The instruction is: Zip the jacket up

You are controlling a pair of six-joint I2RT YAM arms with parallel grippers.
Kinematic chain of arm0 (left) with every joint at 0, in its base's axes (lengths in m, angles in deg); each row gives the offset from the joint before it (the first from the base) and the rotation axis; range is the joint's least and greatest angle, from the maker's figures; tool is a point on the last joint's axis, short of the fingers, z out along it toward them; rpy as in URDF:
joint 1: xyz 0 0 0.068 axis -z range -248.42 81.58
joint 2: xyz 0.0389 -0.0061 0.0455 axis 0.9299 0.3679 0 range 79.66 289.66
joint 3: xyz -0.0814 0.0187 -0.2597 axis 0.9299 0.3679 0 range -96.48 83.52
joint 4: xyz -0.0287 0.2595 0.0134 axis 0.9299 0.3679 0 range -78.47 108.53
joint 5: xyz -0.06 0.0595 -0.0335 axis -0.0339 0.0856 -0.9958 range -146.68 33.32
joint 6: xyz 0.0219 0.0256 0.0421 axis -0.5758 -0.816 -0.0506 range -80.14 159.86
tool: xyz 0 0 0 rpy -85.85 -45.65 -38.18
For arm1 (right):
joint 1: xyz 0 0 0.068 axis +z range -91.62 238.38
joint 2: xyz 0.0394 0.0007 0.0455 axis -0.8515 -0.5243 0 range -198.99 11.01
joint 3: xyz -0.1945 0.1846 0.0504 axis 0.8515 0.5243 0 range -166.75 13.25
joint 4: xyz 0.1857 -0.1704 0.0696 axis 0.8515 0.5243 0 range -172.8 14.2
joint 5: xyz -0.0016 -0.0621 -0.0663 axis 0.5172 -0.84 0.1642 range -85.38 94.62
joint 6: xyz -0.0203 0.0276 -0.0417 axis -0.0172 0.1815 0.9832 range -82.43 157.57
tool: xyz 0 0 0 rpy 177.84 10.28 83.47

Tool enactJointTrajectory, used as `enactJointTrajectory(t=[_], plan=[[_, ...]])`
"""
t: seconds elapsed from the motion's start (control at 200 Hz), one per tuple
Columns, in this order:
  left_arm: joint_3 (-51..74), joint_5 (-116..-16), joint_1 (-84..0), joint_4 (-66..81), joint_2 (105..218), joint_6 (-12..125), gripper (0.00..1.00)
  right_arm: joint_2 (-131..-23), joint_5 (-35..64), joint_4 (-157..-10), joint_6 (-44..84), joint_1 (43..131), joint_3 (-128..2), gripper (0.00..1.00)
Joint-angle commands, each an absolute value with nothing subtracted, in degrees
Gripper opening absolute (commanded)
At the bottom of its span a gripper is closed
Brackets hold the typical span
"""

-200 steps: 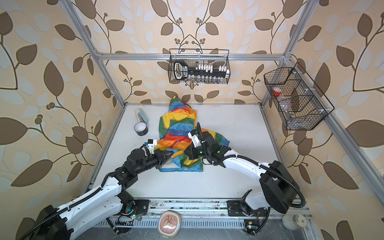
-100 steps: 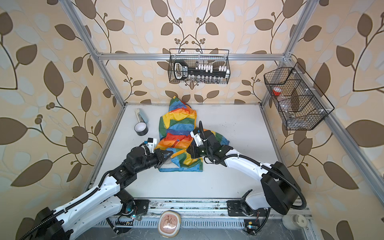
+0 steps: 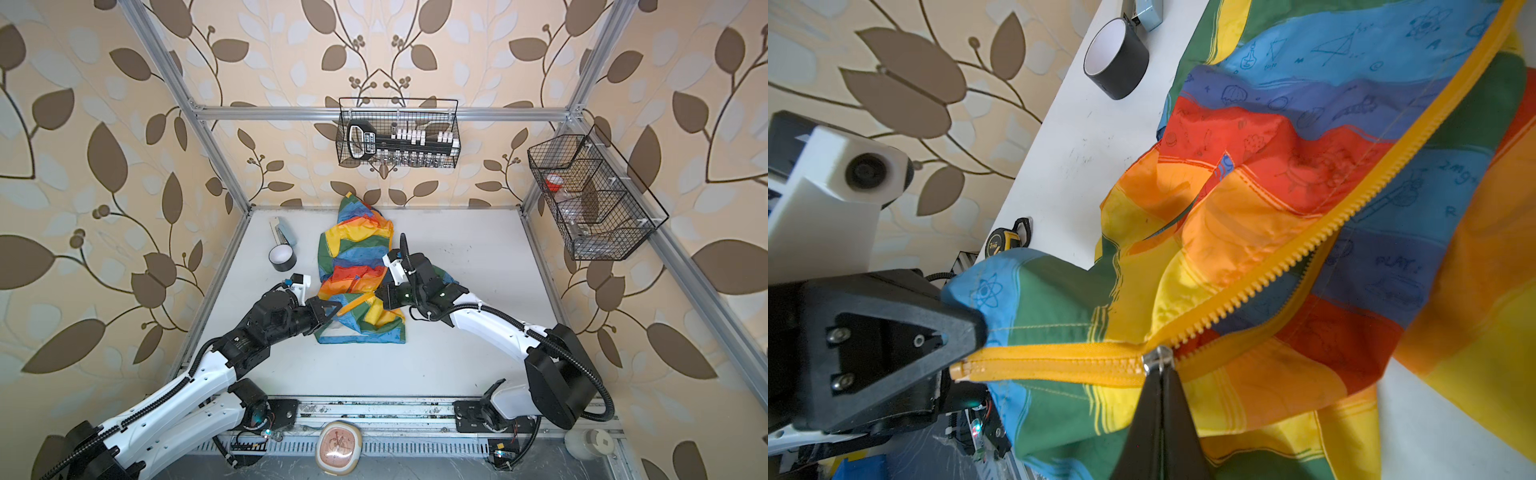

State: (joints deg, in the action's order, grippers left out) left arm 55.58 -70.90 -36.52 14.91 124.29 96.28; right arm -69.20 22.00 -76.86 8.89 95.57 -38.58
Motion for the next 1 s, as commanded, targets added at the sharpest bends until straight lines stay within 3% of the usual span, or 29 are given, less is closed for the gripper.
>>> enactJointTrajectory(t=[0.0, 0.445, 1.0], plan=[[52.45, -66.66, -36.43, 19.93, 123.57, 92.12, 0.0, -68.13, 18.96, -75.37, 10.5, 94.46, -41.14, 0.0], [48.22, -52.6, -36.48, 29.04, 122.78, 86.77, 0.0, -67.31, 18.42, -73.84, 11.29, 94.07, -42.38, 0.0], [37.68, -42.93, -36.52, 34.33, 127.14, 76.29, 0.0, -67.56, 19.27, -72.6, 11.73, 93.34, -45.94, 0.0]])
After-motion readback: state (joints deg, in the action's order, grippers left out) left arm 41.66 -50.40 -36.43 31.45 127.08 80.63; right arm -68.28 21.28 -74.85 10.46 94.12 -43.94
